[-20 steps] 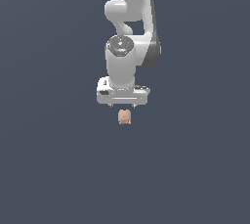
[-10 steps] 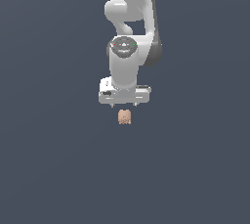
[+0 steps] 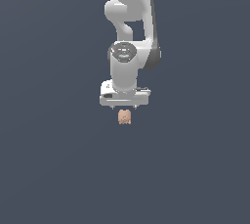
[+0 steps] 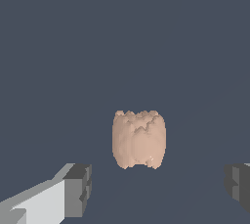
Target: Pick up the object and move it to a goal position.
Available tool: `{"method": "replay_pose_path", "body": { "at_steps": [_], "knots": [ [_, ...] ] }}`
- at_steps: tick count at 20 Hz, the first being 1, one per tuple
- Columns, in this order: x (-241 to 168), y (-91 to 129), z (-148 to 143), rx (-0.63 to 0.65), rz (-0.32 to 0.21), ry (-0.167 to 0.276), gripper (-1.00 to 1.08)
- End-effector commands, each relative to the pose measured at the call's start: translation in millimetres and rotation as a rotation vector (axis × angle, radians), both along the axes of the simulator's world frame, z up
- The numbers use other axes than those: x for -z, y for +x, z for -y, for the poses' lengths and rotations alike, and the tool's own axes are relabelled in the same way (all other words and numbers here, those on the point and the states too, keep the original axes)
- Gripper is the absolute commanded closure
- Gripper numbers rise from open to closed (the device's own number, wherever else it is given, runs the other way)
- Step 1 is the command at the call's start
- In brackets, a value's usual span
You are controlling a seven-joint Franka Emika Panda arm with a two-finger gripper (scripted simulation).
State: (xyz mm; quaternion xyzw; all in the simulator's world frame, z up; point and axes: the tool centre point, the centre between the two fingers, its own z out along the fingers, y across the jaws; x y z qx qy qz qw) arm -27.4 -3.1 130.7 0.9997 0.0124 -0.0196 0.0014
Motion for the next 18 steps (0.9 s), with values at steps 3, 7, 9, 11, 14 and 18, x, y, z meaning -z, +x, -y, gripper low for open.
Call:
{"method": "replay_pose_path", "body": {
  "at_steps": [3,7,9,11,14,18],
  "knots": [
    [18,-3,-1,0.001,0.018,0.002,-0.92],
    [31,-5,-2,0.002,0.030,0.003,-0.92],
    [35,-6,-2,0.002,0.035,0.003,-0.92],
    [38,-7,-2,0.003,0.037,0.003,-0.92],
    [39,-7,-2,0.003,0.039,0.003,-0.92],
    [42,-7,-2,0.003,0.037,0.003,-0.92]
  ]
}}
